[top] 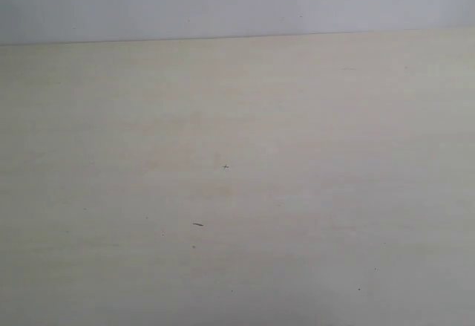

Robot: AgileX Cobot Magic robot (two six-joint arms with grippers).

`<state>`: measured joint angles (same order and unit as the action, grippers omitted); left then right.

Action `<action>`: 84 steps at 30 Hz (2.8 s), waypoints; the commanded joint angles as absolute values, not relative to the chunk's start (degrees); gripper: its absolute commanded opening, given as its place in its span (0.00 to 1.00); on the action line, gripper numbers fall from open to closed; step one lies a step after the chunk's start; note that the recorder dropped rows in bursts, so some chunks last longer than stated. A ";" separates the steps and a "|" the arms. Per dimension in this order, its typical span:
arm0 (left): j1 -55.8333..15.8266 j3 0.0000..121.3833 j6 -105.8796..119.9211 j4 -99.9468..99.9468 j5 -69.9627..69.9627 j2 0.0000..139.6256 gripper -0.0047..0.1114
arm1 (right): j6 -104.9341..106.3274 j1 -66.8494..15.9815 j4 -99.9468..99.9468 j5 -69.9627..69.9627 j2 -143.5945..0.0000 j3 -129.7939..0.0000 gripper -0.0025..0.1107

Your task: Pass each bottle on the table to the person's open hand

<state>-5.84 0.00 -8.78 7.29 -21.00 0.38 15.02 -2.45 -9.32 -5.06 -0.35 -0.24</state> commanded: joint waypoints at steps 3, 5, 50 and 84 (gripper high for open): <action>-5.74 0.00 -8.99 6.90 -20.49 0.00 0.04 | 14.90 -0.51 -9.11 -14.09 0.00 0.00 0.02; -5.74 0.00 -8.99 6.90 -20.49 0.00 0.04 | 15.00 -0.51 -9.44 -16.30 0.00 0.00 0.02; -5.74 0.00 -9.11 7.80 -20.60 0.00 0.04 | 15.00 -0.51 -9.44 -16.55 0.00 0.00 0.02; -5.74 0.00 -9.01 7.80 -20.60 0.00 0.04 | 15.00 -0.51 -9.44 -16.55 0.00 0.00 0.02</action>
<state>-5.84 0.00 -8.78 7.75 -21.00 0.38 14.92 -0.84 -9.32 -16.73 -0.35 -0.24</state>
